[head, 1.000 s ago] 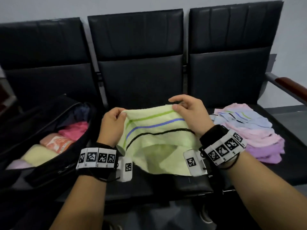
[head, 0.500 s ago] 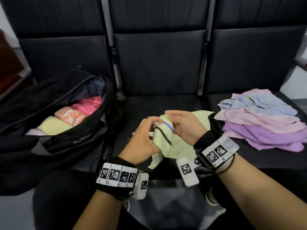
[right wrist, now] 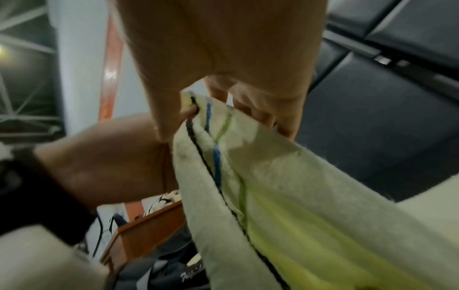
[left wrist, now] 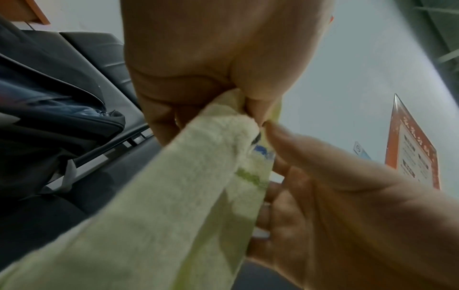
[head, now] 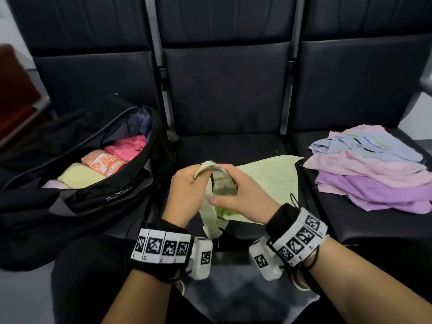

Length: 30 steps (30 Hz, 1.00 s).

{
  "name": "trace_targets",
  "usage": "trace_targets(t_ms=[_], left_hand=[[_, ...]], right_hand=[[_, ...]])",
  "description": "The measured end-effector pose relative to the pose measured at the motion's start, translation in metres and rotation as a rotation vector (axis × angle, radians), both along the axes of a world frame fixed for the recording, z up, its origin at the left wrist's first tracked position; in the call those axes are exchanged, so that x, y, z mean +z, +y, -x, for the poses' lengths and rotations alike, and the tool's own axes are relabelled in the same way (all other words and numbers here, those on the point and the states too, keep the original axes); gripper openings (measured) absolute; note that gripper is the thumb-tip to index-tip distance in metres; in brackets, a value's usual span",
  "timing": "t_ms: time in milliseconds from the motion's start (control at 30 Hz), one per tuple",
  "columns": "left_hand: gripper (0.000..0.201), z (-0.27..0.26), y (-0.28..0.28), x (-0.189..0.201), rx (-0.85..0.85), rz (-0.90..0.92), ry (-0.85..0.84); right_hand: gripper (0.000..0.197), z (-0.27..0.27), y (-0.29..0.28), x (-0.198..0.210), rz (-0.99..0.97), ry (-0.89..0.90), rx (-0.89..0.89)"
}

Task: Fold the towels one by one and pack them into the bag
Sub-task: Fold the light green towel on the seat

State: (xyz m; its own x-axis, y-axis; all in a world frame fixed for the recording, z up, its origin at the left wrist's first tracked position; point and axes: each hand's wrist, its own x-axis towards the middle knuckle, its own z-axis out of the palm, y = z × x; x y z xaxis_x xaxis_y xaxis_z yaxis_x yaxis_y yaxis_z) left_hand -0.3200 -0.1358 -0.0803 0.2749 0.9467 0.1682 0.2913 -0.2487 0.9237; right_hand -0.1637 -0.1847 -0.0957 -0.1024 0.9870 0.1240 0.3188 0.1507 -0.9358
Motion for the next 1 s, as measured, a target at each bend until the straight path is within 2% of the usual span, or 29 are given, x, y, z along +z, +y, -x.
trace_targets(t_ms=[67, 100, 233, 300, 400, 500, 633, 733, 800, 900, 1000], left_hand=[[0.041, 0.001, -0.002, 0.002, -0.018, 0.006, 0.019], [0.040, 0.003, -0.002, 0.002, -0.017, -0.001, 0.025], [0.007, 0.014, 0.002, 0.000, 0.020, -0.085, 0.028], [0.016, 0.016, 0.002, 0.001, -0.028, -0.123, 0.037], [0.010, 0.014, -0.001, 0.007, -0.148, -0.201, 0.113], [0.019, 0.015, 0.005, 0.015, -0.151, -0.300, 0.130], [0.024, 0.026, 0.014, 0.028, -0.032, -0.326, -0.074], [0.024, 0.046, 0.023, 0.035, 0.159, -0.260, -0.305], [0.026, 0.064, 0.031, 0.039, 0.328, -0.262, -0.412], [0.023, 0.089, 0.047, 0.037, 0.519, -0.239, -0.410], [0.035, 0.091, 0.052, 0.021, 0.495, -0.139, -0.274]], right_hand=[[0.014, 0.006, 0.001, 0.000, -0.105, -0.108, -0.085], [0.004, 0.006, 0.002, -0.001, -0.146, -0.137, -0.129], [0.009, -0.004, 0.007, -0.001, -0.204, -0.116, -0.251], [0.010, -0.007, 0.009, 0.001, -0.222, -0.121, -0.236], [0.009, -0.007, 0.010, 0.002, -0.244, -0.172, -0.205], [0.009, -0.015, 0.009, 0.000, -0.240, -0.215, -0.193], [0.023, -0.031, 0.008, -0.015, -0.237, -0.368, -0.117], [0.012, -0.052, 0.007, -0.028, -0.223, -0.420, -0.142], [0.010, -0.074, 0.010, -0.033, -0.207, -0.477, -0.238], [0.013, -0.099, 0.013, -0.031, -0.166, -0.473, -0.443], [0.021, -0.097, 0.015, -0.025, -0.172, -0.333, -0.479]])
